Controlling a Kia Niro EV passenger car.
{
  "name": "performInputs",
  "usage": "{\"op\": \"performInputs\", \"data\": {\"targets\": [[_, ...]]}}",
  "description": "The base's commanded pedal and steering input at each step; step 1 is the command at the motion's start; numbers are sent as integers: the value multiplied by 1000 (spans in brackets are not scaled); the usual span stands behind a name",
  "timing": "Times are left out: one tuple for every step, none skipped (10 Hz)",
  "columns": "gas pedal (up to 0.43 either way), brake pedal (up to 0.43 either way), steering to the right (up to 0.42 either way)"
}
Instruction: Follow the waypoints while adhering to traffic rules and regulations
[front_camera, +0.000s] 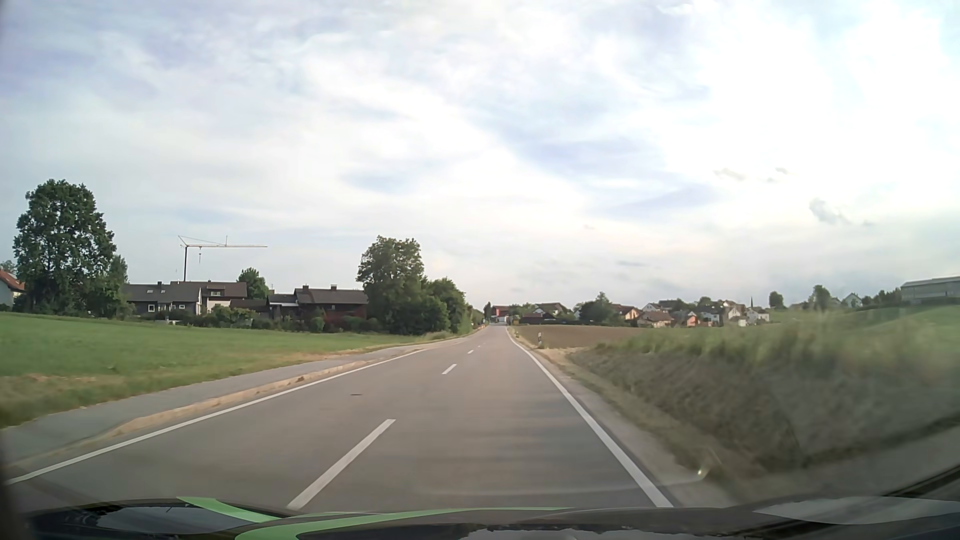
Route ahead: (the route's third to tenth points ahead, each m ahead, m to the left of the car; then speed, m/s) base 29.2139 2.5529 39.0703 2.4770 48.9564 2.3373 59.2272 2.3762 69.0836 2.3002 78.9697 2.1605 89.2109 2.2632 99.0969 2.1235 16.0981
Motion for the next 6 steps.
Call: {"op": "performInputs", "data": {"targets": [[169,0,-4],[169,0,-4],[169,0,-5],[169,0,-5],[169,0,-4],[169,0,-2]]}}
